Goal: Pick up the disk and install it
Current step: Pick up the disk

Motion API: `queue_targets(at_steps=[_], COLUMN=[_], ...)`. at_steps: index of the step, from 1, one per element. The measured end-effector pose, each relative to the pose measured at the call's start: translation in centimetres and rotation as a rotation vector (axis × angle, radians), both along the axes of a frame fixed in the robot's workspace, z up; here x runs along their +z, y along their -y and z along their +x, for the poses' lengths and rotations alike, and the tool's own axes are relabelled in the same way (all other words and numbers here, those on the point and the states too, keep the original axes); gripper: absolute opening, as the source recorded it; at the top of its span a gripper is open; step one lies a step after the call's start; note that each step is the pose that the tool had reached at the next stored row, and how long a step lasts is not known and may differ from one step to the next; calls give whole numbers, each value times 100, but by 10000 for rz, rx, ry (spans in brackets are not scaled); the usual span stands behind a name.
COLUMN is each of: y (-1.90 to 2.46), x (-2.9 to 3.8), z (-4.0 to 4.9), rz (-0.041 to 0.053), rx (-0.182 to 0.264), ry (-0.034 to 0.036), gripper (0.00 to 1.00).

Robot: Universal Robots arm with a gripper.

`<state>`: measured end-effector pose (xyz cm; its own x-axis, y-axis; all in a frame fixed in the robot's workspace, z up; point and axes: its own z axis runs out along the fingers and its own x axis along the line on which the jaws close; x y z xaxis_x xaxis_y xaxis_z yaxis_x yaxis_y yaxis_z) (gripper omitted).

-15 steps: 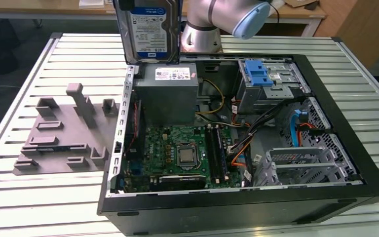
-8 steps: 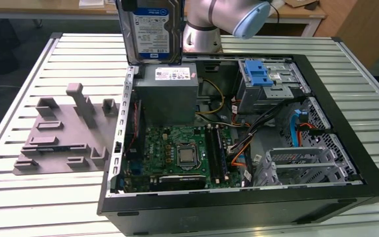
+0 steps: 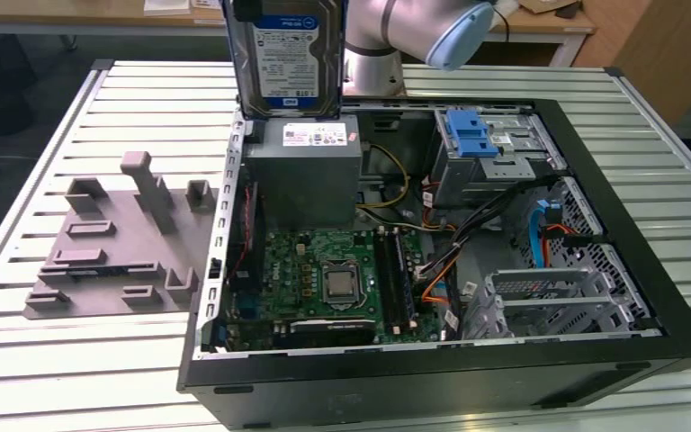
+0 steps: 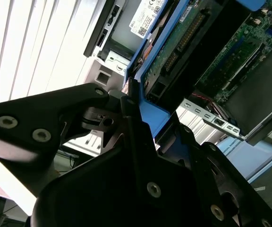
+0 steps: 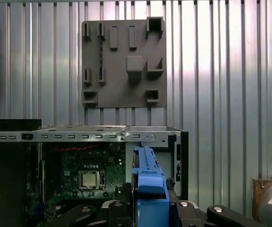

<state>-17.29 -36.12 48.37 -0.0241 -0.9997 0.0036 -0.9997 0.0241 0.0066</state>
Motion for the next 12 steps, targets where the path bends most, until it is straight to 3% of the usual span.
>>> queue_targets(at_steps=[12], y=[5], x=[0], z=[101], rz=[0], rx=[0], ry=[-1], gripper=[36])
